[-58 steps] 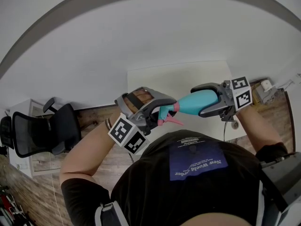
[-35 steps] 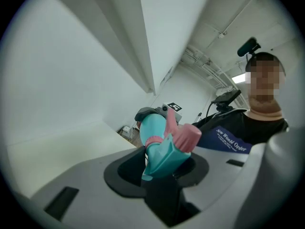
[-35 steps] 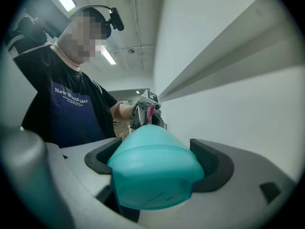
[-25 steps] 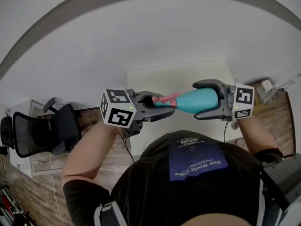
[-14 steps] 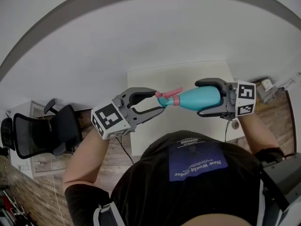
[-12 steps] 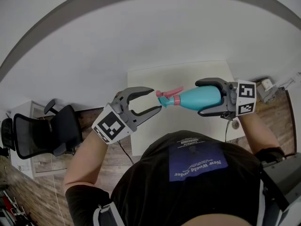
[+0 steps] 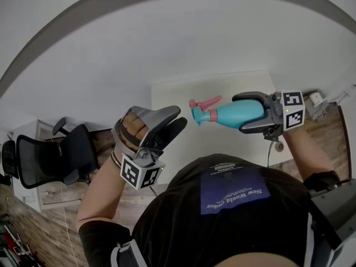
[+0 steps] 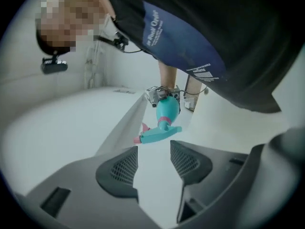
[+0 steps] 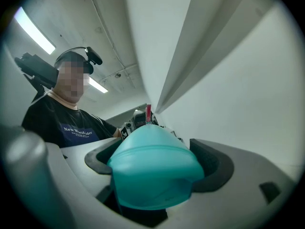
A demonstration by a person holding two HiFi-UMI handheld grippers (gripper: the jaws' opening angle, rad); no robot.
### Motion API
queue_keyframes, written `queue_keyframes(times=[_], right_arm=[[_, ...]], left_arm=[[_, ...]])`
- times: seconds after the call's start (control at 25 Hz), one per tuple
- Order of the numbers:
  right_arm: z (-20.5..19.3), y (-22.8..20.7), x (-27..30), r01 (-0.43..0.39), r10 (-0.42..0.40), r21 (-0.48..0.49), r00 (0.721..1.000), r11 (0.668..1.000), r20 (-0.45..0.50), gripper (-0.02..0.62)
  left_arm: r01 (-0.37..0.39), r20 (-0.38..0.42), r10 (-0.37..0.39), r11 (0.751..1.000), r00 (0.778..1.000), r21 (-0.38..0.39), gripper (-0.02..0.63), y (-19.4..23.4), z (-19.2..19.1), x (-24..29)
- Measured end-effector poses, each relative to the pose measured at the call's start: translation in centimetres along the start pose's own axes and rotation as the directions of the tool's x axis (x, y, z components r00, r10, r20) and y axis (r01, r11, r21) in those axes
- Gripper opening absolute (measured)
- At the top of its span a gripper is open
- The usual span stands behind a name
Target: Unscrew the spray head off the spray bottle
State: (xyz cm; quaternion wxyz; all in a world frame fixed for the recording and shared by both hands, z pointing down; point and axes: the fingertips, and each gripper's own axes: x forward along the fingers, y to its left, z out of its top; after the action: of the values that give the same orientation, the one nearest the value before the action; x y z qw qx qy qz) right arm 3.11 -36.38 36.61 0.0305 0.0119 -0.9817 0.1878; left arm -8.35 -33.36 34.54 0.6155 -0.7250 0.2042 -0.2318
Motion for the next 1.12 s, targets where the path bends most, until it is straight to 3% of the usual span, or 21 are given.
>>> queue_keyframes(times=[0.08,0.2,0.36,0.56,0.76,0.88,1.04,1.12], right_arm=[[0.0,-0.1,0.0,-0.007,0.007,0.011,1.0,1.0,0.002,0.446],[0.1,-0.1,0.1,-0.018,0.018,0.022,1.0,1.0,0.007,0.446],[-0.1,0.3,0.5,-0.036,0.036,0.023,0.999,0.999,0.005,0.446],[0.0,0.6,0.9,-0.051,0.051,0.021,0.999,0.998,0.0,0.446],[-0.2,1.1,1.1,-0.068,0.068,0.019,0.998,0.997,-0.012,0.446],[-0.4,1.5,1.3,-0.083,0.083,0.018,0.996,0.996,-0.015,0.446],[-0.5,1.6,1.6,-0.089,0.089,0.02,0.996,0.996,-0.017,0.446],[-0.7,1.5,1.7,-0.085,0.085,0.021,0.996,0.996,-0.025,0.446]], left_arm=[[-0.01,0.014,0.008,0.99,1.0,0.139,0.255,0.2,1.0,0.2],[-0.007,0.014,0.002,0.94,1.0,0.342,0.264,0.3,1.7,0.9],[0.029,0.018,-0.042,0.889,0.999,0.456,0.284,-0.6,2.0,1.9],[0.051,0.046,-0.088,0.85,0.995,0.524,0.284,-1.7,3.0,2.9],[0.065,0.067,-0.121,0.835,0.99,0.546,0.284,-2.5,3.5,3.8],[0.071,0.071,-0.128,0.842,0.989,0.534,0.284,-2.8,3.7,4.3],[0.068,0.089,-0.127,0.87,0.988,0.488,0.27,-2.9,4.3,4.3],[0.065,0.099,-0.124,0.885,0.987,0.46,0.149,-2.7,4.6,4.2]])
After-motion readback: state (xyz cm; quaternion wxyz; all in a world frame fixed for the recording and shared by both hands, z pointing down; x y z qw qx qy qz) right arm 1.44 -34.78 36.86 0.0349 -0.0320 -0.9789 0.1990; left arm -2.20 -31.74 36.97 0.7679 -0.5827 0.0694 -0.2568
